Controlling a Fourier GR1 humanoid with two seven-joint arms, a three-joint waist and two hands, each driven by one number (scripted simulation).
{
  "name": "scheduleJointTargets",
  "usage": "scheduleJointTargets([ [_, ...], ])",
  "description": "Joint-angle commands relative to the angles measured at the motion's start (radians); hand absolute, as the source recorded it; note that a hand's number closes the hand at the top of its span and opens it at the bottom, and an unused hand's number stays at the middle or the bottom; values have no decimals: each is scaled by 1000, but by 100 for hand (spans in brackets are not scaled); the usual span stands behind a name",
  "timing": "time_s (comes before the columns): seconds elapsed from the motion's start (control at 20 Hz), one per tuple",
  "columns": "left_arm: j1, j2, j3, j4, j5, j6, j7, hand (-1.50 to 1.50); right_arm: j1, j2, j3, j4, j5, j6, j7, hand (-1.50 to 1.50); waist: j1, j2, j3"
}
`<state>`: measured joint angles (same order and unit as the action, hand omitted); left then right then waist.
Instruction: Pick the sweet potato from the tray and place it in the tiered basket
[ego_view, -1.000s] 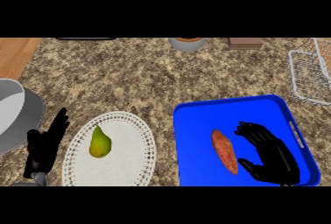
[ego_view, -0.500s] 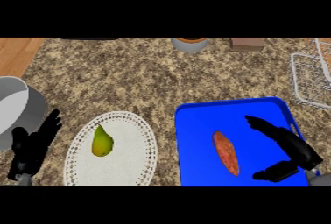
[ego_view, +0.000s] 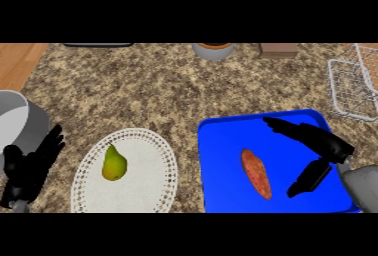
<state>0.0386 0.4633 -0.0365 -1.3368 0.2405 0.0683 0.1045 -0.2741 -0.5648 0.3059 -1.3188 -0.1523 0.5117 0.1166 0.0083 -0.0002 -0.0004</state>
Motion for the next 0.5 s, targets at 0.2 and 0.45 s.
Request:
scheduleJointTargets([
  [0.2,10,4,32,7,-24,-46,-2,0,-50,24,19,-22,-21,149,232,-150,-5,-1,0],
  [0.45,45,-30,56,-43,-47,-36,-1,0,-36,40,-20,-8,79,154,253,-150,-4,0,1],
])
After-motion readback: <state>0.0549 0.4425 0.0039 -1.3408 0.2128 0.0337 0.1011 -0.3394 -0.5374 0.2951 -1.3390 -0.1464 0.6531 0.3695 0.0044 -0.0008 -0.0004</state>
